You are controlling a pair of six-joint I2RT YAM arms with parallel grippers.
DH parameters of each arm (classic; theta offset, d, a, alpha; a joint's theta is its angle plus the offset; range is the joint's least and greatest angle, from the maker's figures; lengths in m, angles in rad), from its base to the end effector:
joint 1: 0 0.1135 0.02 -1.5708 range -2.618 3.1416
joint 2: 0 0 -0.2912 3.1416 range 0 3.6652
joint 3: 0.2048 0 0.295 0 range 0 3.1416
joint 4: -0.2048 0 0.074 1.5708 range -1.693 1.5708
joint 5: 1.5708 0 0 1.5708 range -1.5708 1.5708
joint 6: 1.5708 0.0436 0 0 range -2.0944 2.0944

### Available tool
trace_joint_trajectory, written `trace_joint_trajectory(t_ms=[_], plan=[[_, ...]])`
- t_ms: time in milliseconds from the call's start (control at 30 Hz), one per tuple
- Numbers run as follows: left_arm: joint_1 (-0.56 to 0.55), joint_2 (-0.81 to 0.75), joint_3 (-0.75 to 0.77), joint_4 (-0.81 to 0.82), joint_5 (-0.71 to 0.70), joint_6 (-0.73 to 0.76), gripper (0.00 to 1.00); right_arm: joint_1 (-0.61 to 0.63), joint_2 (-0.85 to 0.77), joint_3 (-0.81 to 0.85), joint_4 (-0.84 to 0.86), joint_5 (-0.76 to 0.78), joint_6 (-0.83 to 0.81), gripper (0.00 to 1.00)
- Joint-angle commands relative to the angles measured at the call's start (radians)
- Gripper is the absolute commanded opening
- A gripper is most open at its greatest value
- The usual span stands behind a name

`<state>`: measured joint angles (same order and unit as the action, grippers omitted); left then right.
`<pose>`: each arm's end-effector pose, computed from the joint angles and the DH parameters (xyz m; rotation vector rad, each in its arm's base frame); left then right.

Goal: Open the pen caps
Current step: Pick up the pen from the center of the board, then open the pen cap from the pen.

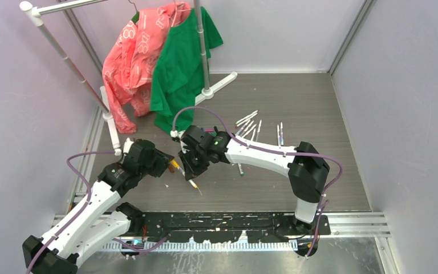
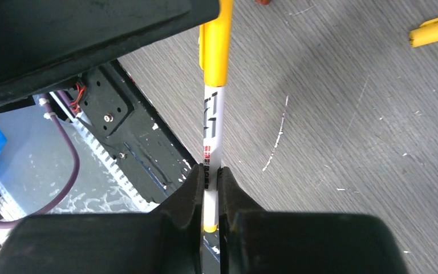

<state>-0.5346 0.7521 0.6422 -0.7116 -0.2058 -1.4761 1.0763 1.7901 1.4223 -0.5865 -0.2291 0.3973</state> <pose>0.1599 -0.0843 0.2550 -1.2182 2.1711 -0.6882 0.2009 0.3936 0.2548 -0.9996 2.5311 0.8135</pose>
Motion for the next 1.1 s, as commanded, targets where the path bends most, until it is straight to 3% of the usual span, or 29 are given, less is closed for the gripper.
trace_joint_trajectory(t_ms=[0,800,900,1067], plan=[[-0.003,0.002,-0.005,0.113,0.012,0.021,0.38,-0.011,-0.039,0.003,0.032,-0.066,0.012,0.01],[-0.003,0.128,-0.039,0.281,0.107,0.061,0.36,-0.06,-0.035,0.029,-0.03,-0.217,-0.027,0.01],[-0.004,0.143,-0.037,0.304,0.114,0.072,0.3,-0.06,-0.035,0.024,-0.039,-0.243,-0.032,0.01],[-0.004,0.154,-0.045,0.341,0.131,0.086,0.11,-0.062,-0.055,0.004,-0.036,-0.252,-0.031,0.01]])
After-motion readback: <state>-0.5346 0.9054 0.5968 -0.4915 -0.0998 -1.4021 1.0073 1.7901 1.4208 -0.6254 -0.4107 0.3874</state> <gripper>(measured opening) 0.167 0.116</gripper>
